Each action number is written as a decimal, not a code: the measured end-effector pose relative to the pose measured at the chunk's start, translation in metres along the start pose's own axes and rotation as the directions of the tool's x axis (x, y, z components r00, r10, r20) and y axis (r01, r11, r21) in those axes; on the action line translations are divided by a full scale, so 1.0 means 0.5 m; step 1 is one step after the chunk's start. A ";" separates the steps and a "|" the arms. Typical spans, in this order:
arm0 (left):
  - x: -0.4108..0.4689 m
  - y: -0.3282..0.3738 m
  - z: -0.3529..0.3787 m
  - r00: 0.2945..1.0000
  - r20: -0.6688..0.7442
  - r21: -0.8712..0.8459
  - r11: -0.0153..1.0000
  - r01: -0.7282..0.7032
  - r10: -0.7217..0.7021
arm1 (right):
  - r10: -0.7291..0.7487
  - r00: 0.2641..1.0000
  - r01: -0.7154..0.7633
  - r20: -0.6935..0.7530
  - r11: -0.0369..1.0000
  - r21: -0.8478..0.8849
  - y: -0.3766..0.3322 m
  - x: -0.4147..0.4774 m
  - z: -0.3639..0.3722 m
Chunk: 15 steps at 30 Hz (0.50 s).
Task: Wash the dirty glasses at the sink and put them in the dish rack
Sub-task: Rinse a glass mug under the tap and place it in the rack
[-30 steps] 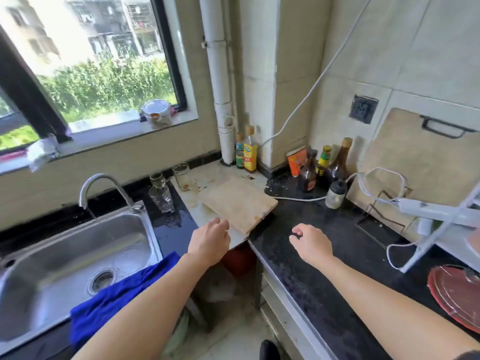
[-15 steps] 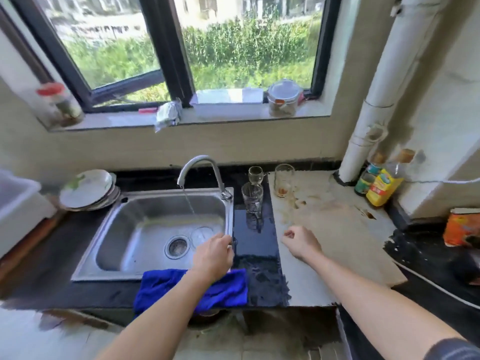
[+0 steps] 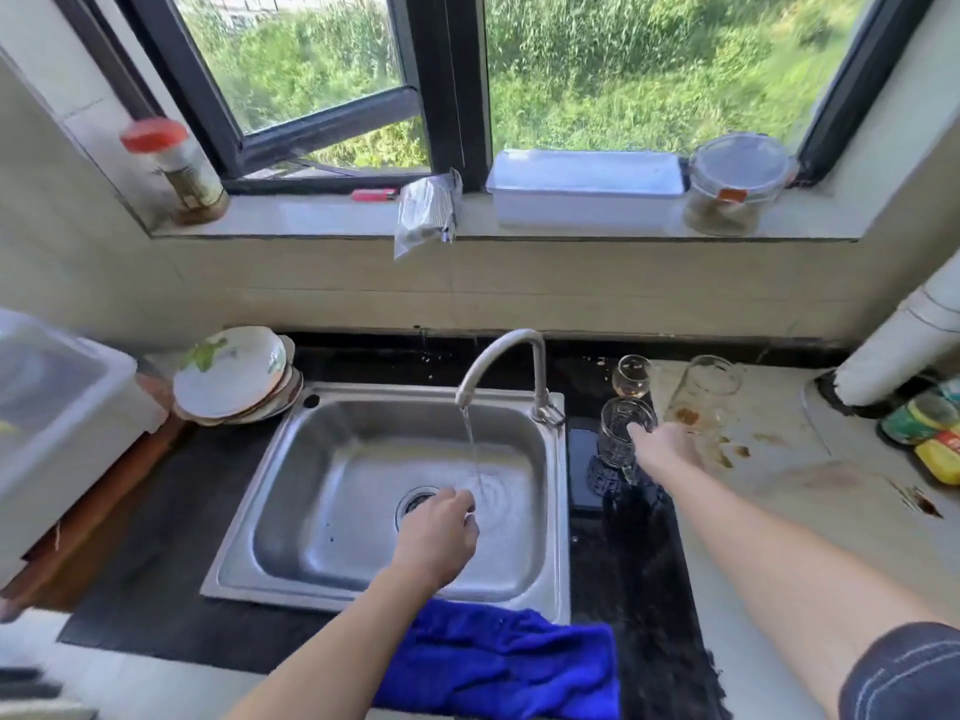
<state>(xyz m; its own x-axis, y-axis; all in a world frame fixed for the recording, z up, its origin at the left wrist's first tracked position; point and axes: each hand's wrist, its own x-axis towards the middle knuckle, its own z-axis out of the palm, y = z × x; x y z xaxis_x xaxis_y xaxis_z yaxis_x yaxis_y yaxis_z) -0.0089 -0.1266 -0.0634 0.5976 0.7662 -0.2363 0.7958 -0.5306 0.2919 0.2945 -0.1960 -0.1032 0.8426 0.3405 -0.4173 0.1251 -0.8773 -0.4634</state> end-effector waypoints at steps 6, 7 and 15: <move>0.102 -0.070 0.004 0.992 0.108 -0.026 0.998 -0.061 0.064 | 0.107 0.992 -0.107 -0.060 0.994 -0.003 -0.014 0.005 0.031; 0.114 -0.075 0.007 0.990 0.122 -0.037 0.997 -0.071 0.075 | 0.086 0.994 -0.087 -0.070 0.996 -0.011 -0.018 -0.009 0.029; 0.168 -0.081 0.052 0.926 0.350 -0.606 0.719 0.341 -0.143 | -0.043 0.944 -0.053 0.326 0.958 0.280 -0.139 -0.170 0.053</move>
<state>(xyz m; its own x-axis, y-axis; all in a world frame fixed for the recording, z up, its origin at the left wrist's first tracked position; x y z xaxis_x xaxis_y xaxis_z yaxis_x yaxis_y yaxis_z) 0.0116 -0.0501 -0.1194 0.4734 0.6584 -0.5852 0.7159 0.0995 0.6911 0.2001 -0.1551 -0.0563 0.6192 0.4696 -0.6294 -0.0717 -0.7643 -0.6409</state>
